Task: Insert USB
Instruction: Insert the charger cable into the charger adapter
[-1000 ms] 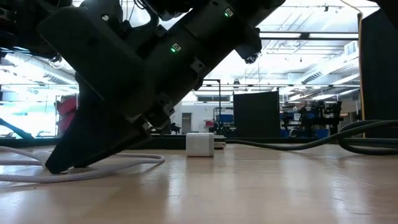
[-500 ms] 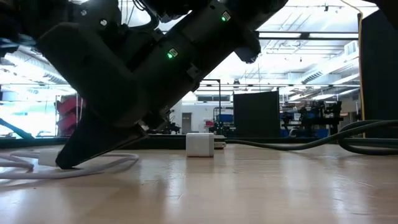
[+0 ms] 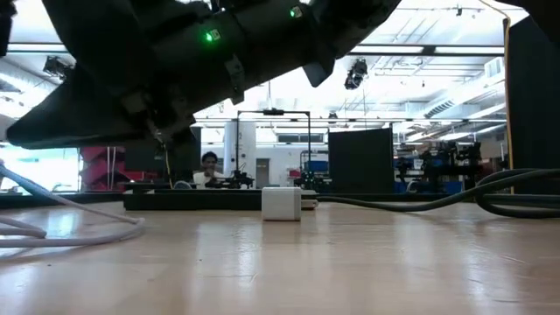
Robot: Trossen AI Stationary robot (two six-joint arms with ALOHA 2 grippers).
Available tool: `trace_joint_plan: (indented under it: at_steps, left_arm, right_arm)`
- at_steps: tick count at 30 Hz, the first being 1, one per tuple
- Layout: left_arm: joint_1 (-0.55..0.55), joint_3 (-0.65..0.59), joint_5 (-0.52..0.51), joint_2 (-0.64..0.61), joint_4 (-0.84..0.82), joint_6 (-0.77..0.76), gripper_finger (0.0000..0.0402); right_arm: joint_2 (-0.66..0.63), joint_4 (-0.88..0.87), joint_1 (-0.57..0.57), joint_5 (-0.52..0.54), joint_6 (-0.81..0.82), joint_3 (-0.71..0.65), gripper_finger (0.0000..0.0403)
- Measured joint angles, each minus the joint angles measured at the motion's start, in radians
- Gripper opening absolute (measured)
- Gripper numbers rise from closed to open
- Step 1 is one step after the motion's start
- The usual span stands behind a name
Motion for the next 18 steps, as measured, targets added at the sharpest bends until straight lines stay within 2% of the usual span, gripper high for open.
trace_joint_plan:
  at_steps: [5, 8, 11, 14, 18]
  left_arm:
    - [-0.084, 0.000, -0.146, -0.031, -0.054, 0.051, 0.0000]
    - [-0.115, 0.000, -0.191, -0.031, -0.056, 0.067, 0.0000]
    - [-0.125, 0.000, -0.231, -0.031, -0.056, 0.068, 0.0000]
    - [-0.126, 0.000, -0.303, -0.030, -0.064, 0.057, 0.0000]
    - [-0.113, 0.000, -0.422, -0.028, -0.105, -0.026, 0.0000]
  right_arm:
    - [-0.030, 0.040, -0.021, -0.013, -0.022, -0.023, 0.0000]
    - [-0.105, 0.133, -0.032, -0.011, -0.035, -0.117, 0.0000]
    - [-0.208, 0.250, -0.044, 0.017, -0.042, -0.267, 0.0000]
    - [-0.299, 0.465, -0.051, 0.058, -0.047, -0.457, 0.0000]
    - [-0.369, 0.871, -0.049, 0.140, -0.092, -0.680, 0.0000]
